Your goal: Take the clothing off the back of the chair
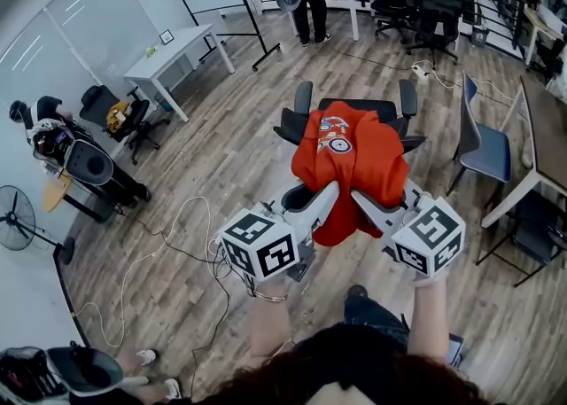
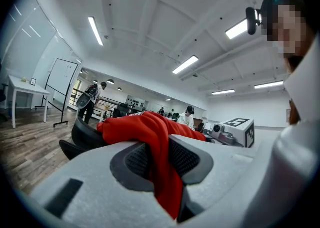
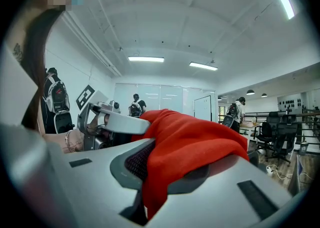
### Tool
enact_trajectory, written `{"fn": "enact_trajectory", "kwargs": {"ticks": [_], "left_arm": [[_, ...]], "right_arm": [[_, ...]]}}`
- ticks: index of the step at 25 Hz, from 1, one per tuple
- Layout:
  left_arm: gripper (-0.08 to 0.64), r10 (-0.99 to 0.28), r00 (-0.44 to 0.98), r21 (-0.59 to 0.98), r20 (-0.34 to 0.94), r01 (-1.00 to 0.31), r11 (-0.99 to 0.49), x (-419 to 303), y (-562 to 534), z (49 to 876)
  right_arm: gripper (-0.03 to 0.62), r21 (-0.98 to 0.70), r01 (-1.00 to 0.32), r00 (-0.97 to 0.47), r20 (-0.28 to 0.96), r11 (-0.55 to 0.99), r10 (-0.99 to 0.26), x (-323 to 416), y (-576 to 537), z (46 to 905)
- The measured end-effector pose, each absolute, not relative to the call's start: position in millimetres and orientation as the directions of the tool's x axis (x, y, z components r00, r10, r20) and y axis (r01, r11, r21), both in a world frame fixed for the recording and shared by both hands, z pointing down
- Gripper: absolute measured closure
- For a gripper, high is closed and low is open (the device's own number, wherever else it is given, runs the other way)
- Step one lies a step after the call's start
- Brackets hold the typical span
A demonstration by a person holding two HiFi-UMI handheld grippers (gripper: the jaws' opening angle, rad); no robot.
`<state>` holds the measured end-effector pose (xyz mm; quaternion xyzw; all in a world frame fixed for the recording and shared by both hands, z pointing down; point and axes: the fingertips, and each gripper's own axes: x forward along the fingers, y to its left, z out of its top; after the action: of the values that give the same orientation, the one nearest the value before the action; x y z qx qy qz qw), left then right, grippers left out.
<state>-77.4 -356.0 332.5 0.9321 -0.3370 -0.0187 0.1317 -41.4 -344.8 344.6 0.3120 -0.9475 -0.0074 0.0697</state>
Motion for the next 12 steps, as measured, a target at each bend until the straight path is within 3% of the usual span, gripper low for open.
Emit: {"fn": "enact_trajectory", "kwargs": {"ticks": [12], "left_arm": [[0.47, -0.637, 0.771, 0.24, 0.002, -0.619, -0.748, -87, -317, 319]], "right_arm": [[0.531, 0.062, -0.598, -0.794, 0.093, 0.799, -0.601, -50, -306, 332]]}}
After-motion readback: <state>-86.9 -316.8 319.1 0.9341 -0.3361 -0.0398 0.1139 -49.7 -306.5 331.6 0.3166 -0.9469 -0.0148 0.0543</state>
